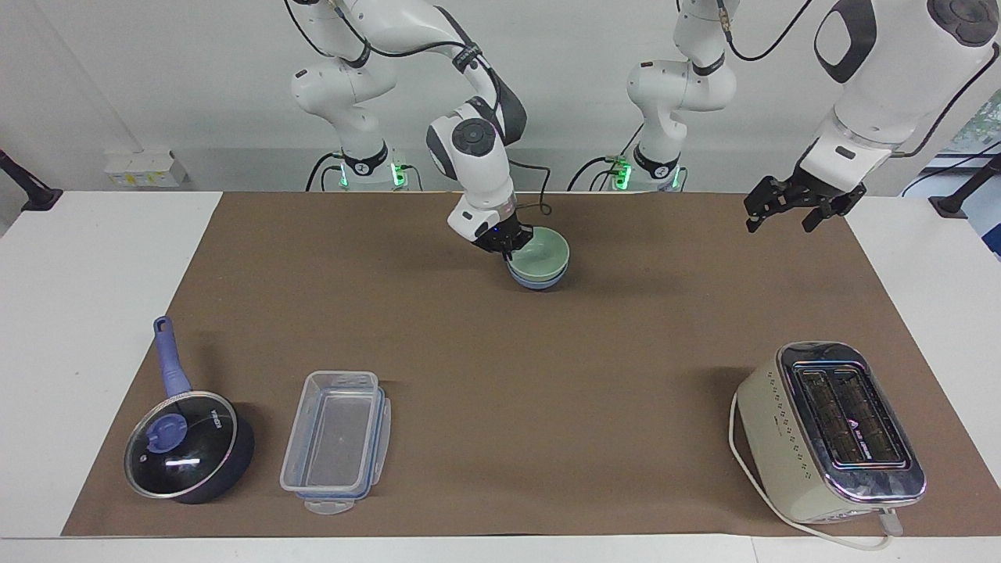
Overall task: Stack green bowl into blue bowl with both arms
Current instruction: 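Lower the green bowl into the blue bowl and open the right gripper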
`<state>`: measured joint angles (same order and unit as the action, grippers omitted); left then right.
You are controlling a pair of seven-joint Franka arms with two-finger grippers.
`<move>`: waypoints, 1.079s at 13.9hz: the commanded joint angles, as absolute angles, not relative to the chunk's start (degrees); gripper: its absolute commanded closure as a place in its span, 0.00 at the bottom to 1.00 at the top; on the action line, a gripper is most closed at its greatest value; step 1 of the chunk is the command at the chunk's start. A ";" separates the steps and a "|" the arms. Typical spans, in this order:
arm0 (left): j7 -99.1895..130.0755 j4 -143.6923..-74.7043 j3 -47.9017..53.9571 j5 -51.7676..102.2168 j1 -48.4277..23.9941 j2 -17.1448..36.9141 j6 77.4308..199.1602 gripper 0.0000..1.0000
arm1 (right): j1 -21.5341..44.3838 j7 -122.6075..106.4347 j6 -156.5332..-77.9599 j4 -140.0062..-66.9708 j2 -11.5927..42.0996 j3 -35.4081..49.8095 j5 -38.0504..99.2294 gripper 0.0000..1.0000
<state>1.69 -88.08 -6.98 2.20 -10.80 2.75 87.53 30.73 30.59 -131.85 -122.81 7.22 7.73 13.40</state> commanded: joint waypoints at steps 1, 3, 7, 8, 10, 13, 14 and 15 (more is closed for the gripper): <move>1.32 -87.98 -6.59 1.23 -10.20 2.11 86.75 0.00 | 31.46 31.38 -133.42 -122.96 7.73 7.65 14.85 1.00; 1.32 -88.07 -6.59 1.23 -10.20 2.11 86.75 0.00 | 31.46 30.94 -133.33 -122.96 7.73 7.65 14.85 1.00; 1.32 -88.07 -6.59 1.23 -10.20 2.11 86.75 0.00 | 31.46 30.76 -133.33 -122.96 7.73 7.56 14.85 0.86; 1.32 -88.07 -6.59 1.23 -10.20 2.11 86.75 0.00 | 31.46 30.85 -133.33 -122.96 7.73 7.56 14.85 0.80; 1.32 -88.07 -6.59 1.23 -10.20 2.11 86.75 0.00 | 31.46 31.11 -133.33 -122.87 7.73 7.65 14.85 0.75; 1.32 -87.98 -6.59 1.23 -10.20 2.11 86.75 0.00 | 31.46 31.38 -132.72 -122.17 7.56 7.56 14.85 0.72; 1.32 -87.98 -6.59 1.23 -10.20 2.11 86.75 0.00 | 31.38 31.29 -132.19 -121.73 6.95 7.56 14.85 0.64; 1.32 -88.07 -6.59 1.23 -10.20 2.11 86.75 0.00 | 30.77 31.12 -132.01 -121.55 5.55 7.47 14.85 0.31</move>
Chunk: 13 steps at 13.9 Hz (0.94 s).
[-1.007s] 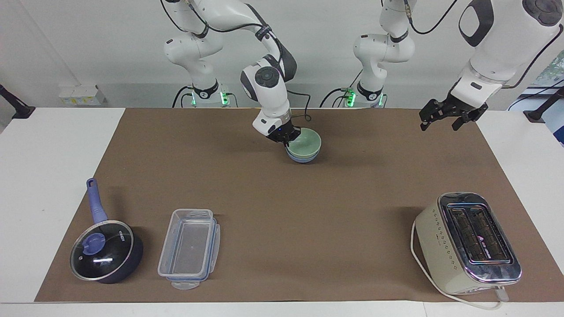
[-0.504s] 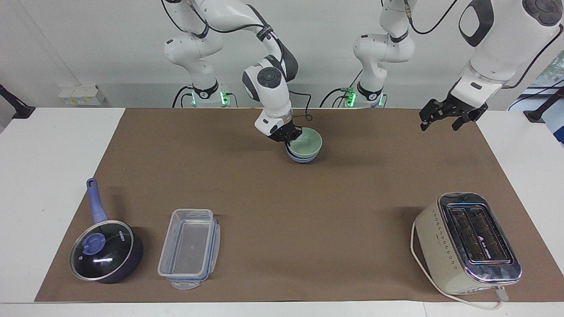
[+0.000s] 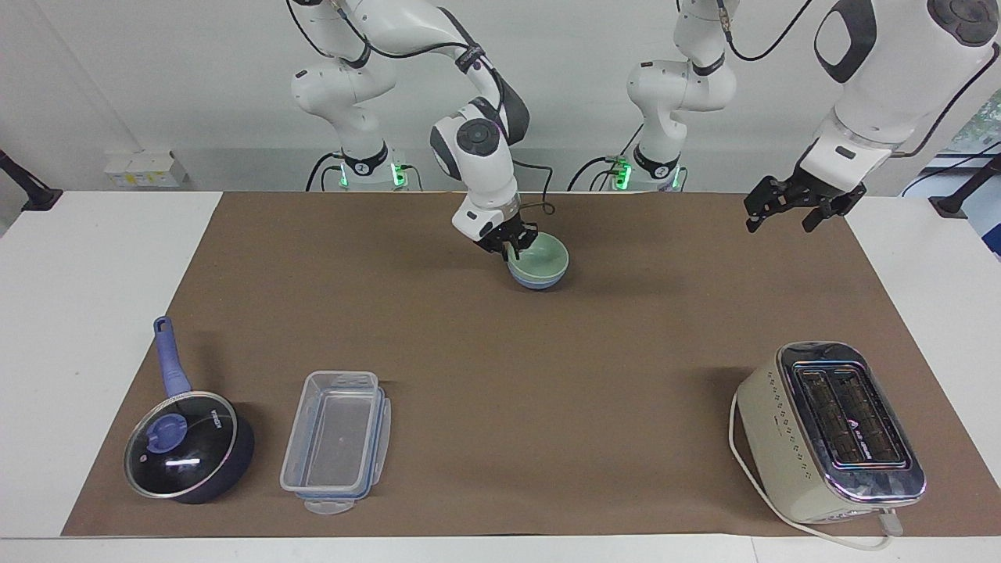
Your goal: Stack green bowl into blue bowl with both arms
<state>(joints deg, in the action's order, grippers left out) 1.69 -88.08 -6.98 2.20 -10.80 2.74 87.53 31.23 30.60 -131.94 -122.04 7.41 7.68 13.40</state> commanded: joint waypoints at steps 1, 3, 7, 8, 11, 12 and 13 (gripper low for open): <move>1.32 -87.98 -6.59 1.23 -10.20 2.11 86.75 0.00 | 30.15 31.11 -131.32 -121.47 4.06 7.21 14.85 0.08; 1.32 -87.98 -6.59 1.23 -10.20 2.11 86.75 0.00 | 27.35 30.50 -128.51 -121.38 0.55 6.95 13.89 0.00; 1.32 -87.98 -6.59 1.23 -10.20 2.11 86.75 0.00 | 18.40 26.55 -123.32 -121.20 -6.14 6.77 8.54 0.00; 1.32 -87.98 -6.59 1.23 -10.20 2.11 86.75 0.00 | 14.89 26.19 -122.70 -120.51 -7.28 6.85 8.09 0.00; 1.32 -88.07 -6.59 1.23 -10.20 2.11 86.75 0.00 | 6.88 21.81 -114.29 -112.00 -6.07 6.86 7.82 0.00; 1.32 -88.07 -6.59 1.23 -10.20 2.11 86.75 0.00 | 4.68 20.84 -111.65 -109.19 -5.37 6.86 7.74 0.00; 1.32 -88.07 -6.59 1.23 -10.20 2.11 86.75 0.00 | 2.74 19.87 -109.45 -106.64 -5.10 7.03 7.04 0.00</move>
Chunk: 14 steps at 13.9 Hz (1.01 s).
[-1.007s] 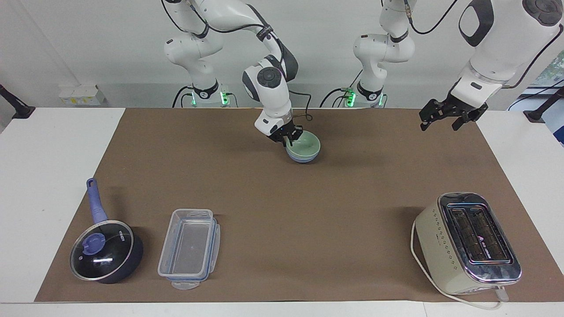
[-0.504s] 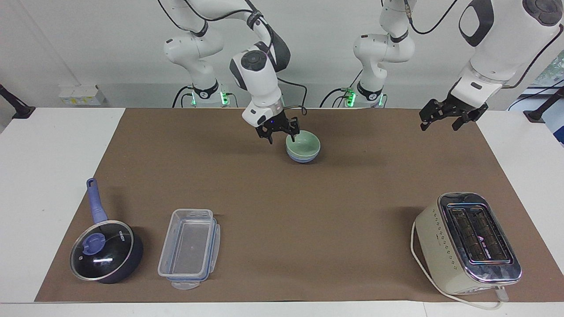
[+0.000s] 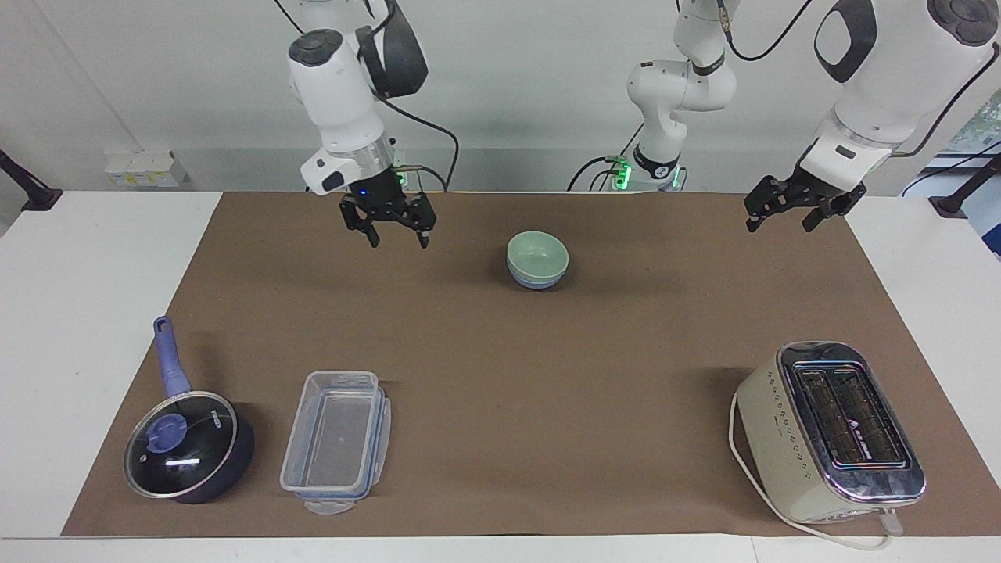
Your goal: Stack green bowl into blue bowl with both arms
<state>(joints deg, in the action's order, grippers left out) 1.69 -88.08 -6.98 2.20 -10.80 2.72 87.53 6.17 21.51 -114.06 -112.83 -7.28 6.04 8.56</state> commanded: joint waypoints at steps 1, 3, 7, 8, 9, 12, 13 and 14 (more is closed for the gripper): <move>1.32 -87.98 -6.59 1.23 -10.20 2.11 86.75 0.00 | 1.68 19.08 -107.16 -103.91 -4.75 7.03 5.90 0.00; 1.32 -88.07 -6.59 1.23 -10.20 2.11 86.75 0.00 | 0.89 18.72 -101.10 -98.20 -4.31 6.94 3.44 0.00; 1.32 -87.98 -6.59 1.23 -10.20 2.11 86.75 0.00 | -0.09 18.63 -87.48 -81.96 2.62 6.94 -2.00 0.00; 1.32 -88.07 -6.59 1.23 -10.20 2.11 86.75 0.00 | -0.09 18.55 -85.45 -79.39 4.12 6.94 -2.98 0.00; 1.32 -88.07 -6.59 1.23 -10.20 2.11 86.75 0.00 | -0.09 17.50 -84.99 -78.93 4.48 6.86 -2.90 0.00; 1.32 -88.07 -6.59 1.23 -10.20 2.11 86.75 0.00 | -0.61 15.12 -85.60 -82.42 3.26 6.33 -2.64 0.00; 1.32 -88.07 -6.59 1.23 -10.20 2.11 86.75 0.00 | -0.62 14.77 -86.65 -84.96 1.51 6.24 -2.20 0.00; 1.32 -88.07 -6.59 1.23 -10.20 2.11 86.75 0.00 | -0.70 14.07 -88.57 -88.91 -0.51 6.24 -1.94 0.00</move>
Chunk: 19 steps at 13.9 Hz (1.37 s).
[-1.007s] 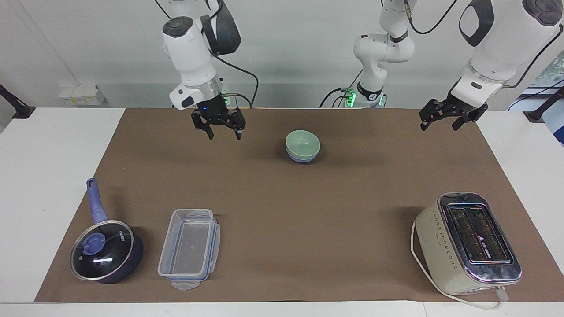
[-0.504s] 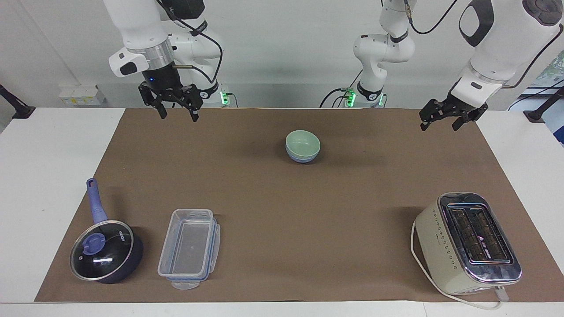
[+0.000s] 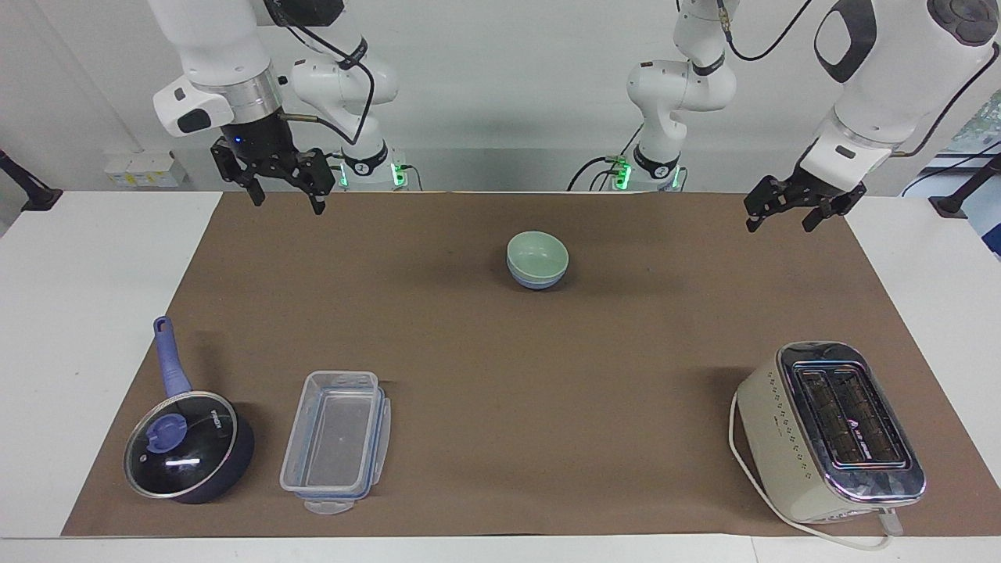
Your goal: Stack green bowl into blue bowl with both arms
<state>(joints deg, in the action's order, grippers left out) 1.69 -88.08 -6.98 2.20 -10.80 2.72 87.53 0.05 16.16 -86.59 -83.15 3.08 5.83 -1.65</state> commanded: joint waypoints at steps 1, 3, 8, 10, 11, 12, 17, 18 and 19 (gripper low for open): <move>1.32 -88.07 -6.59 1.23 -10.20 2.11 86.75 0.00 | -1.14 13.54 -90.77 -93.82 -3.66 6.15 -1.67 0.00; 1.32 -87.98 -6.59 1.23 -10.20 2.11 86.75 0.00 | -1.32 13.10 -93.51 -96.42 -5.01 6.15 -1.67 0.00; 1.32 -88.07 -6.59 1.23 -10.20 2.11 86.75 0.00 | -1.76 12.75 -91.07 -93.01 -3.00 6.15 -0.88 0.00; 1.32 -88.07 -6.59 1.23 -10.20 2.11 86.75 0.00 | -1.84 11.43 -89.65 -90.45 -1.67 6.07 -1.05 0.00; 1.32 -88.07 -6.59 1.23 -10.20 2.11 86.75 0.00 | -1.93 11.34 -89.47 -90.00 -1.58 6.06 -1.49 0.00; 1.32 -88.07 -6.59 1.23 -10.20 2.11 86.75 0.00 | -2.11 11.34 -88.52 -88.87 -1.23 6.06 -1.84 0.00; 1.32 -88.07 -6.59 1.23 -10.20 2.11 86.75 0.00 | -1.85 11.69 -85.69 -84.99 1.58 6.15 -0.88 0.00; 1.32 -87.98 -6.59 1.23 -10.20 2.11 86.75 0.00 | -1.85 12.04 -85.61 -85.16 1.50 6.15 -0.88 0.00; 1.32 -87.98 -6.59 1.23 -10.20 2.11 86.75 0.00 | -1.76 12.22 -85.61 -85.25 1.41 6.15 -0.88 0.00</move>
